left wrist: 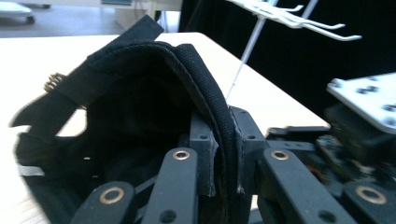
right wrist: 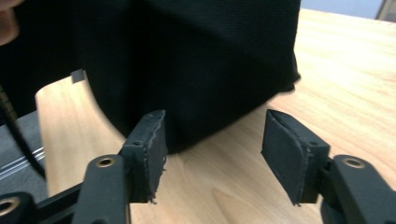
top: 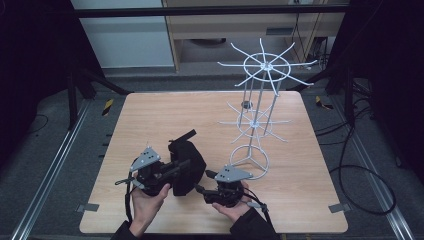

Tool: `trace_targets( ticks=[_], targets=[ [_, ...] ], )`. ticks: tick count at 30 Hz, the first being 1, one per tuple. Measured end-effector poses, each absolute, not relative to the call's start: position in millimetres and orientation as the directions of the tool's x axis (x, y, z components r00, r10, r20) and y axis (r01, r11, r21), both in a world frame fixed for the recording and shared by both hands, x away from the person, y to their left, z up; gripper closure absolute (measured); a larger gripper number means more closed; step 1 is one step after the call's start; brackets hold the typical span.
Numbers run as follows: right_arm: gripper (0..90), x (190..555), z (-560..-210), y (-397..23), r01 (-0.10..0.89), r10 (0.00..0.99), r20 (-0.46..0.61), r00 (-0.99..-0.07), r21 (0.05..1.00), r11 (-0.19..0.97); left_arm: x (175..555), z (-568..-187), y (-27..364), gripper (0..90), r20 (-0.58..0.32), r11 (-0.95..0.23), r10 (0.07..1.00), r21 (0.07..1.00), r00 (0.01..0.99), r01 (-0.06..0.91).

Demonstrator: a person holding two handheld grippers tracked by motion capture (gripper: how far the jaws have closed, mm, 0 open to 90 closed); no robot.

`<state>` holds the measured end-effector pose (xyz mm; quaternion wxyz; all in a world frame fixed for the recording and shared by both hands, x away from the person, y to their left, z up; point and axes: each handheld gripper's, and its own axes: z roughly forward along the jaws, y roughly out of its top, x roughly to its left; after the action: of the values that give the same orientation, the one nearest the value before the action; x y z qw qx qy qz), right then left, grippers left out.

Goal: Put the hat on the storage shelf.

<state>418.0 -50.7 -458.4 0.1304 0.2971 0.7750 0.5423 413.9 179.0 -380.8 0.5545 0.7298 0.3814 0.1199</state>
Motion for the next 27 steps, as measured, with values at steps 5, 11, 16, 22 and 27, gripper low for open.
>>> trace_targets(
  ticks=[5,11,16,22,27],
  targets=[
    [42.4,422.3,-457.8,-55.1,0.335,0.604,0.165,-0.780,0.925,0.181,411.3,-380.9,172.9,80.5,-0.228,-0.125,0.672,0.903,0.705,0.411],
    [82.3,421.2,-457.8,-55.7,0.339,0.588,0.165,-0.792,0.920,0.197,410.7,-383.6,168.5,80.5,-0.208,-0.154,0.657,0.904,0.725,0.399],
    [87.5,417.1,-448.8,-63.2,0.279,0.628,0.089,-0.773,0.937,0.211,408.3,-383.2,169.3,77.3,-0.123,-0.190,0.690,0.920,0.713,0.342],
    [87.3,413.1,-436.1,-64.7,0.242,0.621,0.011,-0.784,0.927,0.288,405.8,-392.9,182.9,71.1,-0.089,-0.212,0.722,0.916,0.687,0.341],
    [87.2,410.4,-439.0,-51.0,0.238,0.588,-0.017,-0.809,0.904,0.355,402.7,-403.8,198.9,60.8,-0.077,-0.226,0.749,0.904,0.658,0.363]
  ],
)
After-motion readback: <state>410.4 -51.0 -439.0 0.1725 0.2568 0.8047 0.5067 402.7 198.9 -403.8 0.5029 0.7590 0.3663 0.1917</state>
